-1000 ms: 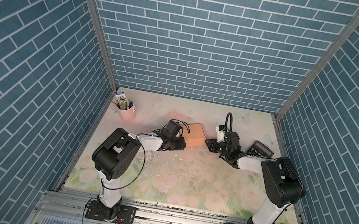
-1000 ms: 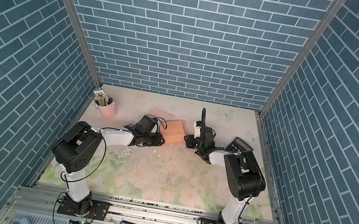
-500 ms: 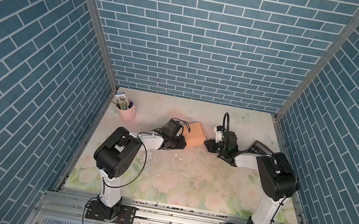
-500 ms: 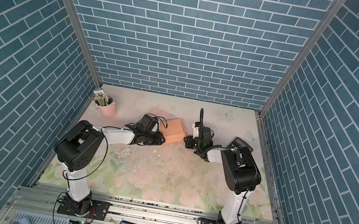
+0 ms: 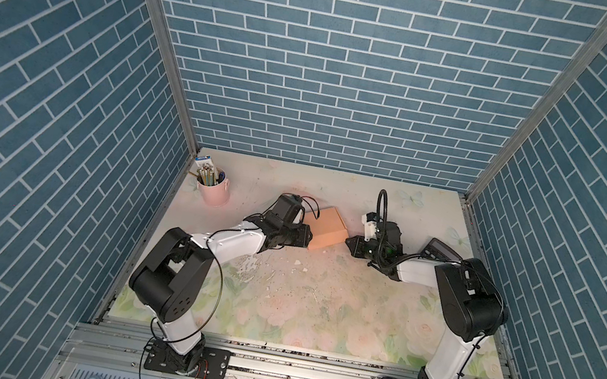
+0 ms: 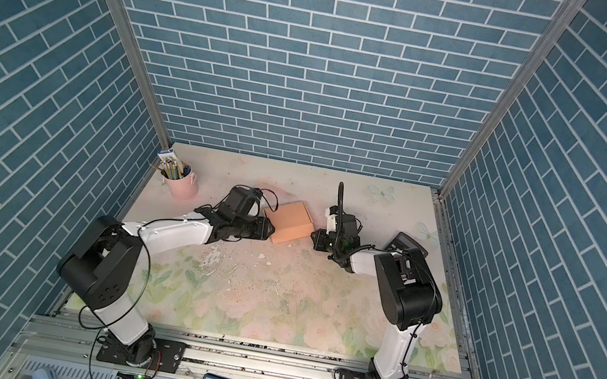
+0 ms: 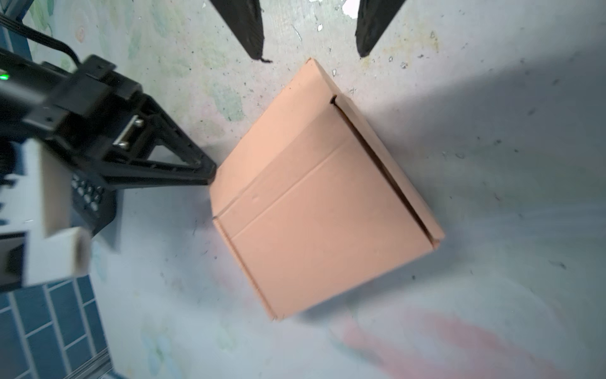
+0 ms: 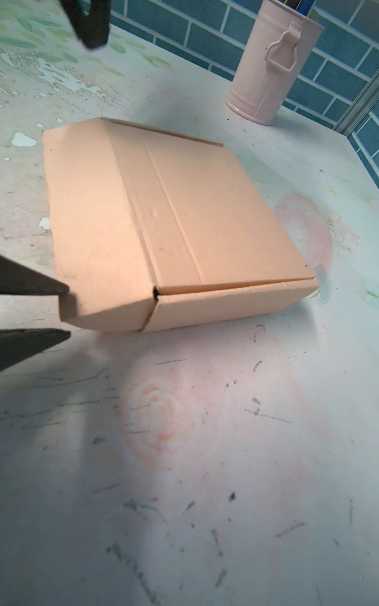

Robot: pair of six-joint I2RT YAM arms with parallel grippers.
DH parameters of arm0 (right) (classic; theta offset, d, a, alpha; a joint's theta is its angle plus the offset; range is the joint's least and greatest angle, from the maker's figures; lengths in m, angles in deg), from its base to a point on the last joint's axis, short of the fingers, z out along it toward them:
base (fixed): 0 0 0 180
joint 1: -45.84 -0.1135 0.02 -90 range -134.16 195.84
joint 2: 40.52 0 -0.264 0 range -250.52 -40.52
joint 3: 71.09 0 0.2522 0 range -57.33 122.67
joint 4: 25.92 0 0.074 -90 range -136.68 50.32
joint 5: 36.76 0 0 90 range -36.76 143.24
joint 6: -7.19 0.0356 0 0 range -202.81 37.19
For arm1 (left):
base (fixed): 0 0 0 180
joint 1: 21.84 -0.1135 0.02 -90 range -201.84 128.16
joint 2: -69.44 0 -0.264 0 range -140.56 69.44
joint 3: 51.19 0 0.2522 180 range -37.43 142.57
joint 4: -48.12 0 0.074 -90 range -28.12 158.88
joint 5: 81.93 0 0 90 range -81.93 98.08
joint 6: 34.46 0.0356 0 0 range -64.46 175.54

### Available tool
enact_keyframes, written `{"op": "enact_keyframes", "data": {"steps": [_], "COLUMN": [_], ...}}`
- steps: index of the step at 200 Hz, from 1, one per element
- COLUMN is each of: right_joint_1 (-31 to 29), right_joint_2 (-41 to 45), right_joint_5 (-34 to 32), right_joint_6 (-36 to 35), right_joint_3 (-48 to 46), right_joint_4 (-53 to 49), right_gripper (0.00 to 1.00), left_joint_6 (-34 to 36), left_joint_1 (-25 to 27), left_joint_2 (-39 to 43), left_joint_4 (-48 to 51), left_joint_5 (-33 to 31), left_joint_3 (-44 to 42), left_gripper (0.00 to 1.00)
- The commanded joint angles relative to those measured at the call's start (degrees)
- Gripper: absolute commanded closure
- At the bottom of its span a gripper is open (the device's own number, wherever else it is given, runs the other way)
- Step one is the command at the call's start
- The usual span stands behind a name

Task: Fold the paper box

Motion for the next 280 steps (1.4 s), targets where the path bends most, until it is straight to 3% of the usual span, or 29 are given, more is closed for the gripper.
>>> {"op": "enact_keyframes", "data": {"steps": [1, 107, 159, 188, 280], "right_joint_1": [0.05, -0.04, -0.13, -0.13, -0.22], "right_joint_2": [1.79, 3.64, 3.35, 2.46, -1.50], "right_joint_5": [-0.72, -2.91, -3.31, -4.65, -8.90], "right_joint_6": [-1.68, 0.01, 0.64, 0.54, -0.07], "right_joint_3": [1.89, 4.11, 4.69, 6.42, 13.06], "right_joint_4": [-2.05, -9.30, -10.91, -13.75, -23.46], "right_gripper": [0.80, 0.80, 0.80, 0.81, 0.83], "left_joint_6": [4.29, 13.23, 9.65, 7.80, 7.36], "left_joint_1": [-1.67, -7.72, -11.89, -11.88, -9.93], "left_joint_2": [-0.03, -21.73, -29.40, -33.07, -31.96], "left_joint_4": [2.60, 3.73, -7.22, -6.09, -4.49], "left_joint_5": [-2.07, 0.78, 12.07, 15.92, 17.93], "left_joint_3": [1.64, 26.04, 27.82, 30.96, 27.74], "left_gripper": [0.50, 0.49, 0.50, 0.51, 0.51]}}
